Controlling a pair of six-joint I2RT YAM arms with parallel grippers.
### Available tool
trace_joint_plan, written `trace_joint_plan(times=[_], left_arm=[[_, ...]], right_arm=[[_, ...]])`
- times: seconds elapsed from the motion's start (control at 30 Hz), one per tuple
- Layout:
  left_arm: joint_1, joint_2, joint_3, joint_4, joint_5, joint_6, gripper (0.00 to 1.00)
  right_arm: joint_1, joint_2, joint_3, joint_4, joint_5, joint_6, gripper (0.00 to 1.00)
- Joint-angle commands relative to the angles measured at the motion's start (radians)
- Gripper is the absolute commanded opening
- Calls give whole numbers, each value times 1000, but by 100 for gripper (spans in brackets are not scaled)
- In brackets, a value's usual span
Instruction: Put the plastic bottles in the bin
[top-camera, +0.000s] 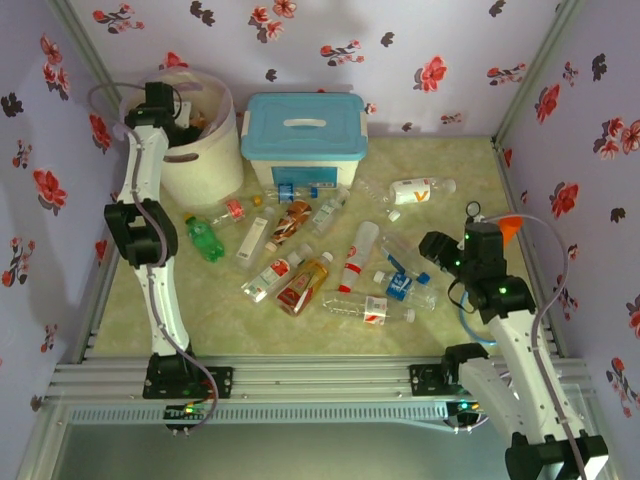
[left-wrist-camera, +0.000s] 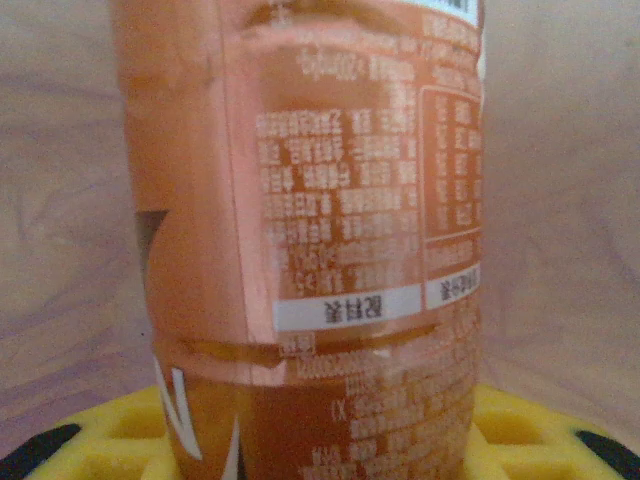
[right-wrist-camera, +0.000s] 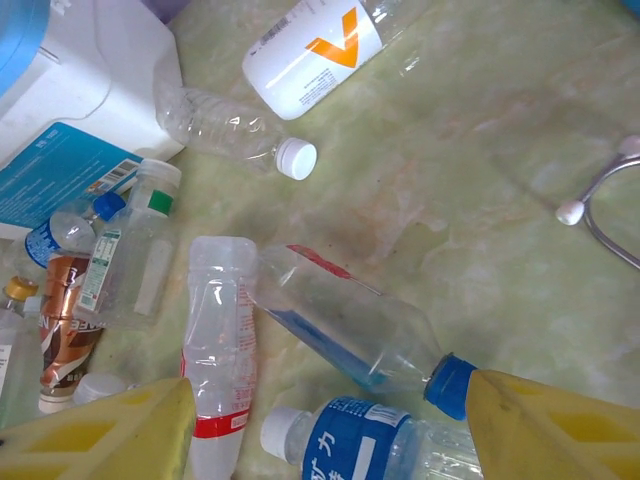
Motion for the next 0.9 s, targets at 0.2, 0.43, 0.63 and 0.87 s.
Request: trace_joint_plan(times=[0.2, 0.43, 0.63, 0.87], left_arm=[[-7, -15, -22, 0, -8, 51, 78], [-10, -47, 0, -13, -4, 59, 88], [-11, -92, 42, -27, 15, 69, 90], [-8, -217, 77, 3, -3, 114, 92]], right_arm=[[-10, -5, -5, -19, 48, 12, 73], [-14, -3, 2, -3, 50, 18, 73], [-26, 49, 31, 21, 46, 2, 77], [-49, 154, 113, 45, 45, 21, 82]])
